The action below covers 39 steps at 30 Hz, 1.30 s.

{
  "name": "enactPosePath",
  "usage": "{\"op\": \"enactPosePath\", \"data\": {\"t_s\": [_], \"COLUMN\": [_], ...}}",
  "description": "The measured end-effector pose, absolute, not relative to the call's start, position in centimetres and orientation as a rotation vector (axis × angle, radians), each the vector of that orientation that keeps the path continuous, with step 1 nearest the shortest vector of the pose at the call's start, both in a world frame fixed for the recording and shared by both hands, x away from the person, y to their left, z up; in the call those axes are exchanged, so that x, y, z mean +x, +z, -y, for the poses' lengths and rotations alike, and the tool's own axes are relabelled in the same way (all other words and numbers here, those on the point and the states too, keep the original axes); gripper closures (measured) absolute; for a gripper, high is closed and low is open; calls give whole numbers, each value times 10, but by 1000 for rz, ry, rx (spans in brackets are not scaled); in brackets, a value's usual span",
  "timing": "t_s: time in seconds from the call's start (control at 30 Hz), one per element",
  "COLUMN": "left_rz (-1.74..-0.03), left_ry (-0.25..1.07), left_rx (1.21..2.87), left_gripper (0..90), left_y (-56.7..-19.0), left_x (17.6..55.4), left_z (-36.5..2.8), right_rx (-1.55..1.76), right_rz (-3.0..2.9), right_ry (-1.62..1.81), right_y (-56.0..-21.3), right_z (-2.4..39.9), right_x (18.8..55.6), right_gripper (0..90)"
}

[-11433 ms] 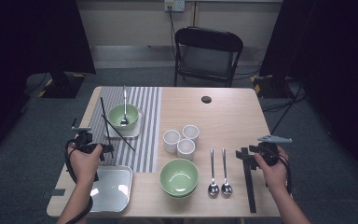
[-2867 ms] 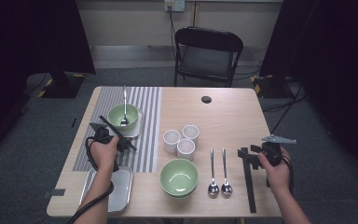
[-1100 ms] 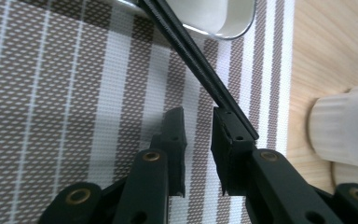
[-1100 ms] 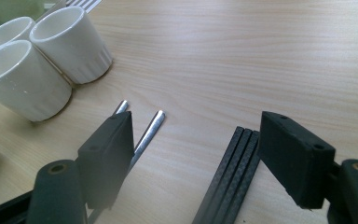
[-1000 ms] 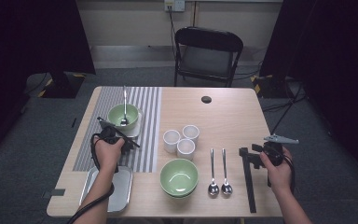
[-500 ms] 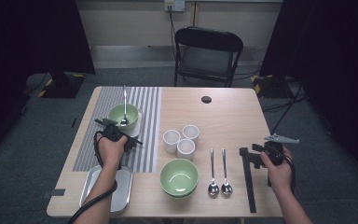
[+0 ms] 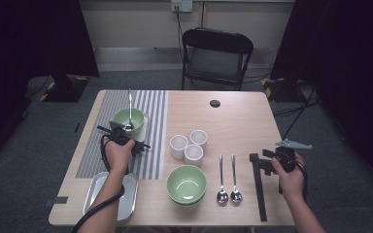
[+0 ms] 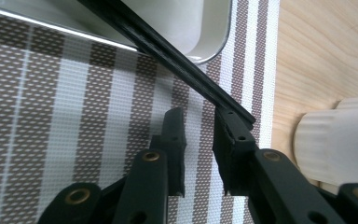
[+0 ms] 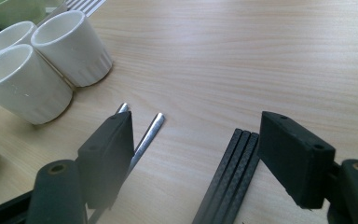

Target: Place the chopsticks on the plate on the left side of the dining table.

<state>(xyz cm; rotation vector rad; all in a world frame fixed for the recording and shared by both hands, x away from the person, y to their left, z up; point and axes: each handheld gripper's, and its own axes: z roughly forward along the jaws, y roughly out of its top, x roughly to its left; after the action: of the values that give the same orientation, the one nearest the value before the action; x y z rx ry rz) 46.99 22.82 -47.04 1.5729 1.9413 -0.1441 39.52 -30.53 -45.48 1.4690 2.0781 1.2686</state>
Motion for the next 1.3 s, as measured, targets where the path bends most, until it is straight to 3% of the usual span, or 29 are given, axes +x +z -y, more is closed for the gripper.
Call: {"op": "enactPosePath", "data": {"t_s": [1.3], "left_rz": [-1933], "left_ry": [-144], "left_rx": [1587], "left_gripper": [733], "left_y": [-469], "left_x": [485], "left_z": [-211], "right_rx": [1474], "right_rz": [-2067], "right_ry": [1279], "right_y": [-454], "right_z": [307], "right_x": [396], "right_gripper": [263]}}
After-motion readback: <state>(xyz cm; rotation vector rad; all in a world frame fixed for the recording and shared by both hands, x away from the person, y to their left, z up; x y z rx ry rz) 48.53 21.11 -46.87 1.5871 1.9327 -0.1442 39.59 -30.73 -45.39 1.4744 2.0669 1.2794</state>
